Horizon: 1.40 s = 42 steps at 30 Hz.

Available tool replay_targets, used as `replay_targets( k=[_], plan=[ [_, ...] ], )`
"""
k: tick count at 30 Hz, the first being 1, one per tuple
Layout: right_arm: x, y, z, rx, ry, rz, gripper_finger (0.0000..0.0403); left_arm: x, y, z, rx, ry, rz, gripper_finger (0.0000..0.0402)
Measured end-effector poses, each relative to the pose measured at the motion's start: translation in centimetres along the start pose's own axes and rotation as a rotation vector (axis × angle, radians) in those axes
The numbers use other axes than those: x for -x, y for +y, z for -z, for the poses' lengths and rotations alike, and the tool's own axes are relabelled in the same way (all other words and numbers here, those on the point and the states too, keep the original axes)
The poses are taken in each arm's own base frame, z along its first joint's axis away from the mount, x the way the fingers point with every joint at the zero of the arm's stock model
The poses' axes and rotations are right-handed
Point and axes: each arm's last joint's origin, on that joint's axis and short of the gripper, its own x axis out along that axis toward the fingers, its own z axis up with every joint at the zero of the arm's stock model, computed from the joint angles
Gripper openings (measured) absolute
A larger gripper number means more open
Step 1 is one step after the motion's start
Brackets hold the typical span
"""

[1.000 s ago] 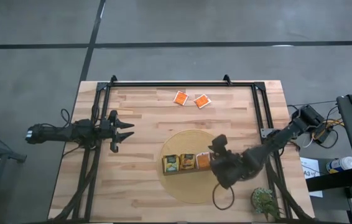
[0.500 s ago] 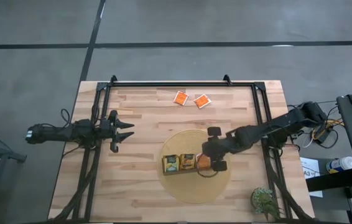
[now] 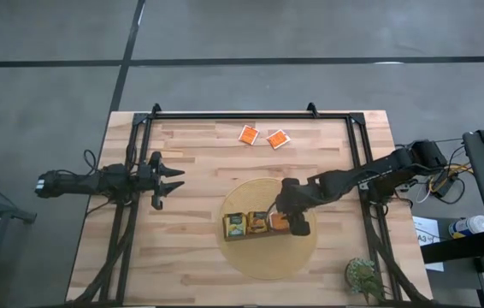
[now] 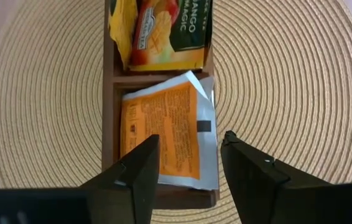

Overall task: Pick & Place Tea
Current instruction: Put the orange tea bag into the right section of the wooden organizer

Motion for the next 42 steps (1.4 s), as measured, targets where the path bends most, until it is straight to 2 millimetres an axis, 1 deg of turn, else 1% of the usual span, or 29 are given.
replay_targets(
  k=[9, 11, 16, 21, 26, 30, 36, 42],
  plan=[
    [-0.1, 0.0, 0.0, -0.004, 0.000, 0.002, 0.0166, 0.0, 0.0, 0.0, 0.000, 0.000, 0.000, 0.0153],
    [-0.5, 0.0, 0.0, -0.004, 0.011, 0.003, 0.0166, 0.0, 0.0, 0.0, 0.000, 0.000, 0.000, 0.0153],
    [-2.4, -0.1, 0.2, 0.004, 0.051, 0.007, 0.0164, 0.0, 0.0, 0.0, 0.000, -0.001, 0.000, 0.0153],
    [-3.0, 0.0, -0.2, 0.010, 0.040, -0.020, 0.0157, 0.0, 0.0, 0.0, 0.000, 0.000, 0.000, 0.0153],
    [-2.4, 0.1, -0.4, 0.009, 0.034, -0.022, 0.0124, 0.0, 0.0, 0.0, 0.000, 0.001, 0.000, 0.0153],
    [-1.6, 0.2, -0.9, 0.040, 0.019, -0.025, 0.0083, 0.0, 0.0, 0.0, 0.000, 0.001, 0.000, 0.0153],
    [-1.4, 0.2, -0.9, 0.086, 0.042, -0.023, 0.0017, 0.0, 0.0, 0.0, -0.001, 0.002, 0.000, 0.0153],
    [-1.4, 0.6, -0.7, 0.110, 0.047, -0.027, 0.0009, 0.0, 0.0, 0.0, -0.001, 0.003, 0.000, 0.0153]
  ],
)
